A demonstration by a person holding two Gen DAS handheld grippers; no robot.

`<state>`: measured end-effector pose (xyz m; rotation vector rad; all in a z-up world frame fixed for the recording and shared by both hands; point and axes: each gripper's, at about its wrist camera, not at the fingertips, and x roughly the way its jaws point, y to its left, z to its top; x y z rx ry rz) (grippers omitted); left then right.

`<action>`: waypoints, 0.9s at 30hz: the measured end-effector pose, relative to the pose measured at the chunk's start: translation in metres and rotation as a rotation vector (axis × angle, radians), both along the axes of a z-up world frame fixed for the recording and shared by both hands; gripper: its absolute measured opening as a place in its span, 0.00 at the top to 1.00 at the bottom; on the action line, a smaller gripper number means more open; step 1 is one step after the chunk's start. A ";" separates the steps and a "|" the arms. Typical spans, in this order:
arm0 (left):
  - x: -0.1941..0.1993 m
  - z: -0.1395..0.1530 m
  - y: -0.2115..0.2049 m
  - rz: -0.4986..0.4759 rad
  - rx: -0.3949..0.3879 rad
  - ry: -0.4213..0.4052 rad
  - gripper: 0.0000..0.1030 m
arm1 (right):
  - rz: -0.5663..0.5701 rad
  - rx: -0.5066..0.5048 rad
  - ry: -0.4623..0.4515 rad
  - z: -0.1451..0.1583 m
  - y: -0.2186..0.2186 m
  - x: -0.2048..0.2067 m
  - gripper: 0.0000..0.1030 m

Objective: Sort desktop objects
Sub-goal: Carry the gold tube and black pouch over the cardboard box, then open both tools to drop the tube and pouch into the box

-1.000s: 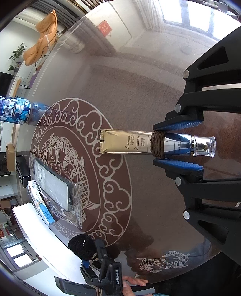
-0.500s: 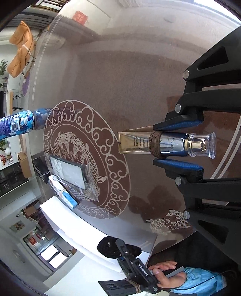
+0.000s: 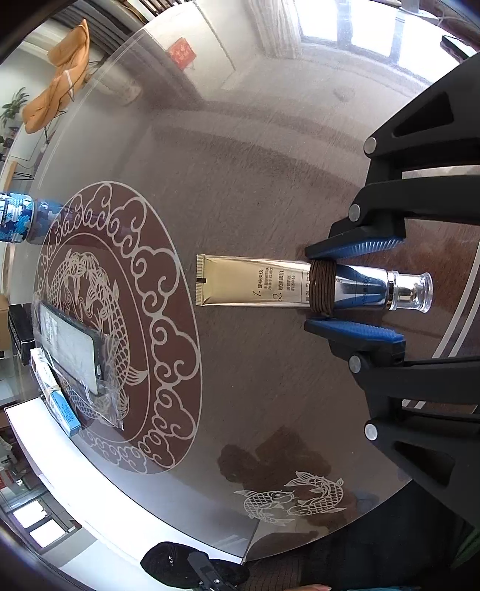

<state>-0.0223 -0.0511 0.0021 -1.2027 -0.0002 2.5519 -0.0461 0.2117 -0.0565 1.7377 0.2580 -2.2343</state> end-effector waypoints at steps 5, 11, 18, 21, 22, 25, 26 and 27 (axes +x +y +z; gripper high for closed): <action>0.007 0.002 -0.002 -0.007 0.000 -0.003 0.74 | 0.016 0.009 0.007 0.001 -0.005 -0.002 0.70; 0.013 0.033 -0.036 0.023 0.065 0.018 0.74 | -0.118 -0.285 0.034 0.034 0.014 -0.003 0.71; -0.001 0.085 -0.152 0.208 0.051 0.071 0.74 | -0.095 -0.530 0.080 0.099 -0.042 -0.030 0.71; -0.017 0.090 -0.209 0.307 0.037 0.043 0.74 | -0.013 -0.613 0.117 0.132 -0.105 -0.049 0.71; -0.023 0.089 -0.225 0.335 0.032 0.031 0.74 | 0.016 -0.644 0.124 0.141 -0.129 -0.057 0.71; -0.044 0.081 -0.262 0.399 -0.003 -0.014 0.74 | 0.095 -0.719 0.139 0.163 -0.204 -0.077 0.71; -0.052 0.077 -0.271 0.410 -0.006 -0.033 0.74 | 0.123 -0.732 0.150 0.169 -0.231 -0.084 0.71; -0.059 0.071 -0.278 0.417 -0.004 -0.054 0.74 | 0.149 -0.744 0.158 0.172 -0.257 -0.090 0.71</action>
